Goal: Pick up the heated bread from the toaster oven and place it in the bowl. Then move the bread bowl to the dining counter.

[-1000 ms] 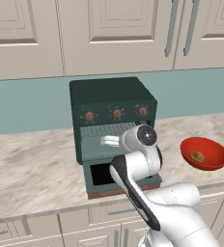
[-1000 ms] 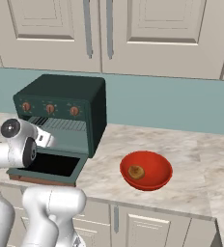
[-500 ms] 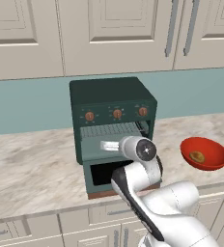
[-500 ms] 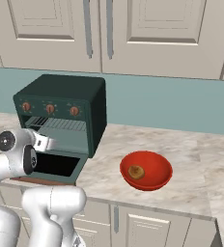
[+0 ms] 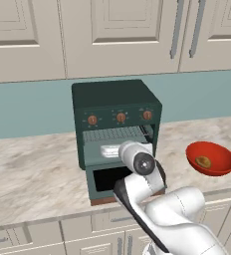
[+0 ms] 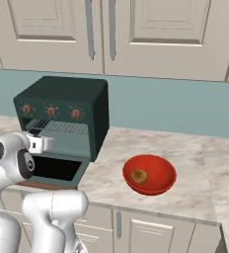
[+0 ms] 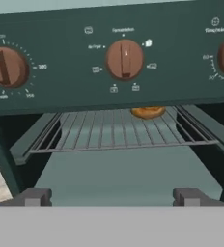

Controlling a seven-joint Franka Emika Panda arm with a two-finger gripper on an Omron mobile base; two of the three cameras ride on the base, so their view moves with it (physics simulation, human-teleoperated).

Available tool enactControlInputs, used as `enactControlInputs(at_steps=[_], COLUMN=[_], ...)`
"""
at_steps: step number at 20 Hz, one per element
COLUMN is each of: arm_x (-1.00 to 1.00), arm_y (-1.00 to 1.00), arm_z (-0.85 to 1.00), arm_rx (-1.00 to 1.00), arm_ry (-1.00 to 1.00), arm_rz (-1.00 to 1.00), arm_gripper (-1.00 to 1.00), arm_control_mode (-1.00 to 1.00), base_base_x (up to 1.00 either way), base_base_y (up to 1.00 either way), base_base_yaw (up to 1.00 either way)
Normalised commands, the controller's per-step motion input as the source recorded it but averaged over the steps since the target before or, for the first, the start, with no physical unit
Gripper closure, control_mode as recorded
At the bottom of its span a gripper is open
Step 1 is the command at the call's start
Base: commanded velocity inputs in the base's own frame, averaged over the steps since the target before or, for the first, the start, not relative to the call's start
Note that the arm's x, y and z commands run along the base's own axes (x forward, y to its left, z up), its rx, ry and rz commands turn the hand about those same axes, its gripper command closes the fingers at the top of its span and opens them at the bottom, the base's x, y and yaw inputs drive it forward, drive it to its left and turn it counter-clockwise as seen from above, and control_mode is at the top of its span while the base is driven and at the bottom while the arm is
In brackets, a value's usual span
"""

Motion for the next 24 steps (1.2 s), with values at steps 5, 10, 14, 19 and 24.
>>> enactControlInputs(at_steps=[5,10,14,19,24], arm_x=[0.15,0.33,0.45,0.49,0.45], arm_y=[0.0,0.0,0.0,0.0,0.0], arm_z=[0.12,0.01,0.0,0.0,-0.11], arm_rx=[-0.02,-0.01,0.0,-0.01,-0.04], arm_ry=[-0.01,0.0,0.0,0.0,0.0], arm_rz=[0.0,0.0,0.0,0.0,0.0], arm_gripper=[-1.0,-1.0,-1.0,-1.0,-1.0], arm_control_mode=[-1.0,-1.0,-1.0,-1.0,-1.0], base_base_x=[0.0,0.0,0.0,0.0,0.0], base_base_y=[0.0,0.0,0.0,0.0,0.0], base_base_yaw=[0.0,0.0,0.0,0.0,0.0])
